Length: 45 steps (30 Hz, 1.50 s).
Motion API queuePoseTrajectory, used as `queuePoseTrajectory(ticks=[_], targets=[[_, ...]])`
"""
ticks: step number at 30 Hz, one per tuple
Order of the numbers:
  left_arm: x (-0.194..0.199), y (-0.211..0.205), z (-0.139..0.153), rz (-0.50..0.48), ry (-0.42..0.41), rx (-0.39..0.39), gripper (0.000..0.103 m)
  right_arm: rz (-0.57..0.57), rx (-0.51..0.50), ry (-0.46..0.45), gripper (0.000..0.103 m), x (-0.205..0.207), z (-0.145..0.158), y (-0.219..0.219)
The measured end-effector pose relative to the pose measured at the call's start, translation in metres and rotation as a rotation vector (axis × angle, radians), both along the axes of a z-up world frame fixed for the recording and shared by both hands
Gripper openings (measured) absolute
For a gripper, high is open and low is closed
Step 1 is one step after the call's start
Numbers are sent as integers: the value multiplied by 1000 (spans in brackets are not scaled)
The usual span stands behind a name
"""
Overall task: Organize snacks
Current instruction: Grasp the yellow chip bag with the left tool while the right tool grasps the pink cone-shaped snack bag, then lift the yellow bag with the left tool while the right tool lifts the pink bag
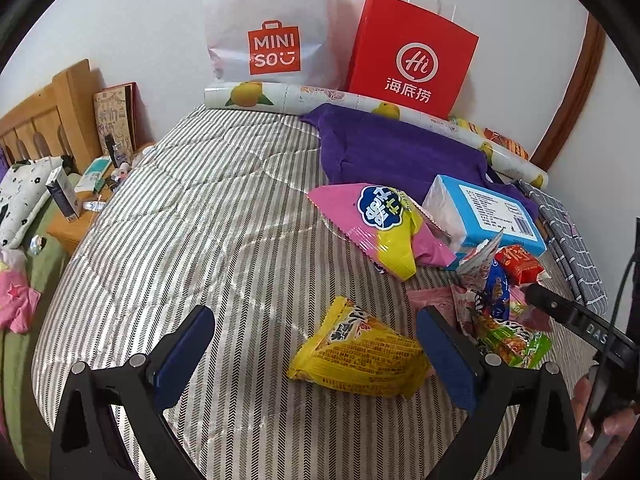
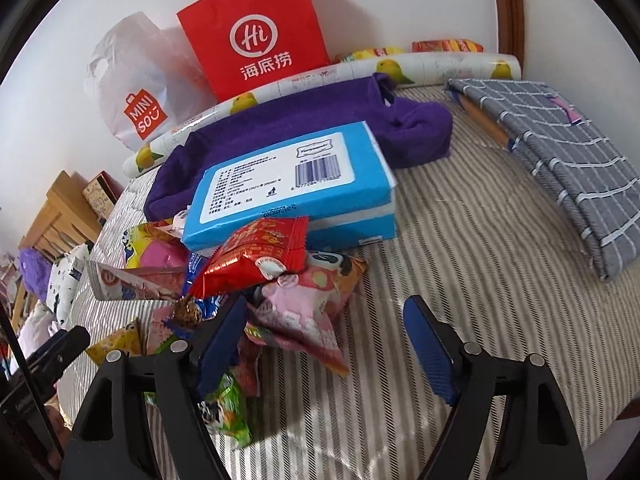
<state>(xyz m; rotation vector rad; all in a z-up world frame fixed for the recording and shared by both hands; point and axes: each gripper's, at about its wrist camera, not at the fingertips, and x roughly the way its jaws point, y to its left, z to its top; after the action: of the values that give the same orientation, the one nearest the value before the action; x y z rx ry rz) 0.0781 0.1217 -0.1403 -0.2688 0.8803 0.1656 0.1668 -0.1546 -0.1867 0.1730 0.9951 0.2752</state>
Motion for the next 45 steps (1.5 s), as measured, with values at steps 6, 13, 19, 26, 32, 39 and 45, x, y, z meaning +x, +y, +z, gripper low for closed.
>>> queuePoseTrajectory(ticks=[6, 13, 19, 26, 32, 39, 45], targets=[[-3, 1, -1, -27, -11, -11, 101, 42, 29, 28, 61, 7, -7, 14], [-7, -8, 3, -93, -31, -26, 101, 60, -35, -29, 47, -2, 1, 14], [-1, -23, -8, -123, 3, 17, 101, 35, -70, -71, 45, -13, 11, -7], [5, -30, -24, -131, 43, 36, 94, 17, -124, -80, 46, -25, 9, -40], [10, -35, -33, -146, 61, 40, 63, 20, -69, -40, 57, -24, -6, -61], [15, -30, -23, -150, 42, 44, 57, 17, -71, -34, 73, -13, -19, -55], [31, -22, -18, -129, 30, 103, 56, 60, -98, -89, 54, -11, -18, -47]])
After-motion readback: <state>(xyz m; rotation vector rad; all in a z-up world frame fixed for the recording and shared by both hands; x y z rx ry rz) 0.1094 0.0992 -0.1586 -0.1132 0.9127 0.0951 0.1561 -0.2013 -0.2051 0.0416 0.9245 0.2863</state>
